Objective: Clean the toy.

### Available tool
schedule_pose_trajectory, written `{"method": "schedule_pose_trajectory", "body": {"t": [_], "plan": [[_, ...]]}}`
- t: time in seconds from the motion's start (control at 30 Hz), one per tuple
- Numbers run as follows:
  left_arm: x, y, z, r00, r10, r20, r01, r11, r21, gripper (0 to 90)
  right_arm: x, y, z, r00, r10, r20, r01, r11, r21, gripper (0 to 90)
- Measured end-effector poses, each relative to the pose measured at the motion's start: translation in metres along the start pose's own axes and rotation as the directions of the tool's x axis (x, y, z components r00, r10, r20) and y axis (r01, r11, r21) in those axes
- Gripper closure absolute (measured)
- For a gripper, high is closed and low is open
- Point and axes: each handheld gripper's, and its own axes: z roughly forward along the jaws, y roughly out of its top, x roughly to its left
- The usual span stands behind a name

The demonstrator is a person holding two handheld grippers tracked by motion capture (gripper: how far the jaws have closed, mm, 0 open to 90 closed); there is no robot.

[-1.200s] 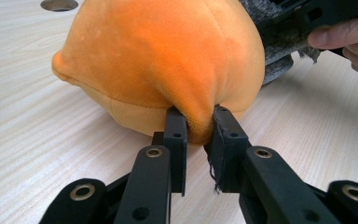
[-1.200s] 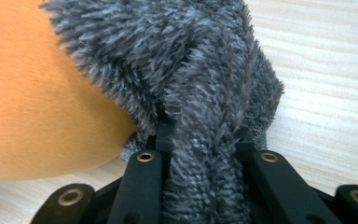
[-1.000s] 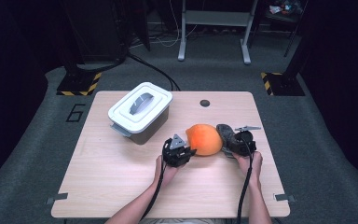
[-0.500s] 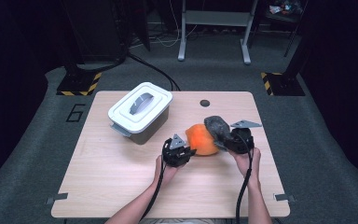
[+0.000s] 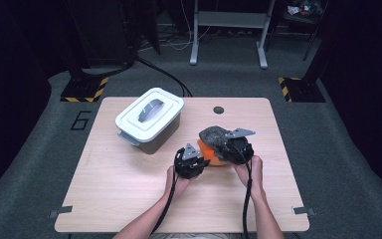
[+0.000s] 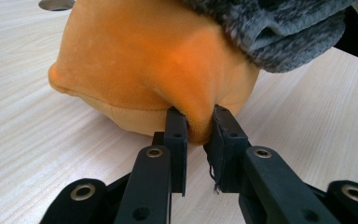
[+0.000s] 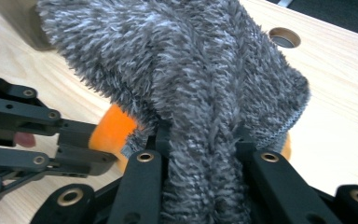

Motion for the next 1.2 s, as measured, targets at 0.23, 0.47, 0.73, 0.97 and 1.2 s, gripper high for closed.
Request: {"method": "schedule_pose_trajectory", "body": {"t": [0.23,0.47,0.73,0.97,1.2], "plan": [[0.001,-0.001,0.000,1.0000,-0.004,0.004,0.004,1.0000,0.003,78.7,-0.019,-0.011,-0.003,0.9990,0.044,0.003,-0.044,0.999,-0.004,72.5],[0.004,-0.003,-0.001,0.9998,-0.016,0.009,0.016,0.9998,0.009,78.6,-0.037,-0.022,-0.002,0.9936,0.107,0.037,-0.107,0.994,0.010,72.4],[0.006,-0.006,0.000,0.9997,-0.019,0.015,0.019,0.9998,0.011,78.6,-0.065,-0.041,0.015,0.9756,0.210,0.064,-0.214,0.974,0.073,72.4],[0.008,-0.007,-0.001,0.9995,-0.027,0.016,0.027,0.9996,0.007,78.4,-0.079,-0.055,0.036,0.9632,0.253,0.092,-0.264,0.954,0.145,72.3],[0.010,-0.008,-0.002,0.9993,-0.031,0.021,0.030,0.9995,0.011,78.0,-0.080,-0.055,0.026,0.9634,0.251,0.094,-0.261,0.958,0.120,72.6]]}}
